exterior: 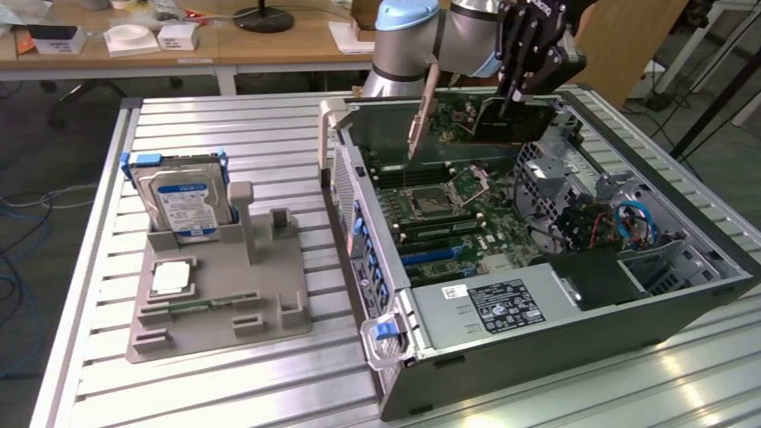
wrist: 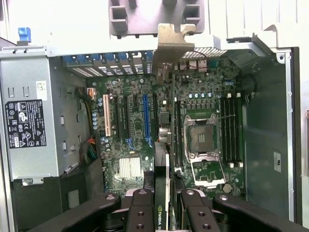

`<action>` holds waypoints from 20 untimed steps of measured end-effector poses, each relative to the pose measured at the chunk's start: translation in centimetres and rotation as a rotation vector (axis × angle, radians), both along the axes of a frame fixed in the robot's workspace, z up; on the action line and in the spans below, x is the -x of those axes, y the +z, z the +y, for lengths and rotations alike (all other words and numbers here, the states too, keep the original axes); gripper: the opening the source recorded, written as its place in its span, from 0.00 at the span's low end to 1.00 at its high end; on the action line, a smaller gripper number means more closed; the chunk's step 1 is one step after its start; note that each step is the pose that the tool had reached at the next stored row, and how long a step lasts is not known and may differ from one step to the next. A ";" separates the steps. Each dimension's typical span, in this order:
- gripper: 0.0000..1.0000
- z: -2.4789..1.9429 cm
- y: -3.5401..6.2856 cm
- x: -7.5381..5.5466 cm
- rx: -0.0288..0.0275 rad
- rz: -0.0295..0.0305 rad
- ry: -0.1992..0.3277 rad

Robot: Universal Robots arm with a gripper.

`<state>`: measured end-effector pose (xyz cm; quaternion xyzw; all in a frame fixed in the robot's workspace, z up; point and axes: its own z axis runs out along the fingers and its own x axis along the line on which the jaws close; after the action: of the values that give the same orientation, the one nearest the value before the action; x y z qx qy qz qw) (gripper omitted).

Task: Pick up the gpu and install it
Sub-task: 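Insert the gpu into the slot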

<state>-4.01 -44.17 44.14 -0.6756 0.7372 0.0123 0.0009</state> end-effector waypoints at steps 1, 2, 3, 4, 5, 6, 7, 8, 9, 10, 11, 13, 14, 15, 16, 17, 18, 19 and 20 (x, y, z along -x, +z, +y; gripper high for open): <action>0.26 0.00 0.00 0.0 0.0000 0.0000 0.000; 0.26 0.00 0.00 0.0 0.0000 0.0000 0.000; 0.26 0.00 -0.01 0.0 -0.0001 0.0000 0.001; 0.26 0.00 -0.02 0.0 -0.0005 -0.0004 0.005; 0.26 0.00 -0.04 0.0 -0.0016 -0.0014 0.011; 0.26 0.00 -0.08 0.0 -0.0030 -0.0024 0.017; 0.26 0.00 -0.14 0.0 -0.0040 -0.0030 0.025; 0.26 0.00 -0.21 0.0 -0.0039 -0.0032 0.037; 0.26 0.00 -0.29 0.0 -0.0039 -0.0035 0.048; 0.26 0.00 -0.40 0.0 -0.0039 -0.0039 0.058; 0.26 0.00 -0.53 0.0 -0.0040 -0.0044 0.069; 0.26 0.00 -0.81 0.0 -0.0040 -0.0052 0.096; 0.26 0.01 -0.95 0.0 -0.0039 -0.0054 0.102; 0.26 0.01 -0.97 0.0 -0.0037 -0.0053 0.102; 0.26 0.01 -0.97 0.0 -0.0037 -0.0053 0.102; 0.26 0.01 -0.97 0.0 -0.0036 -0.0053 0.102; 0.26 0.00 -0.96 0.0 -0.0036 -0.0053 0.102; 0.26 0.00 -0.97 0.0 -0.0036 -0.0053 0.102; 0.26 0.00 -0.98 0.0 -0.0041 -0.0056 0.102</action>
<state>-4.01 -44.17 43.16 -0.7123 0.7018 0.0120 0.0037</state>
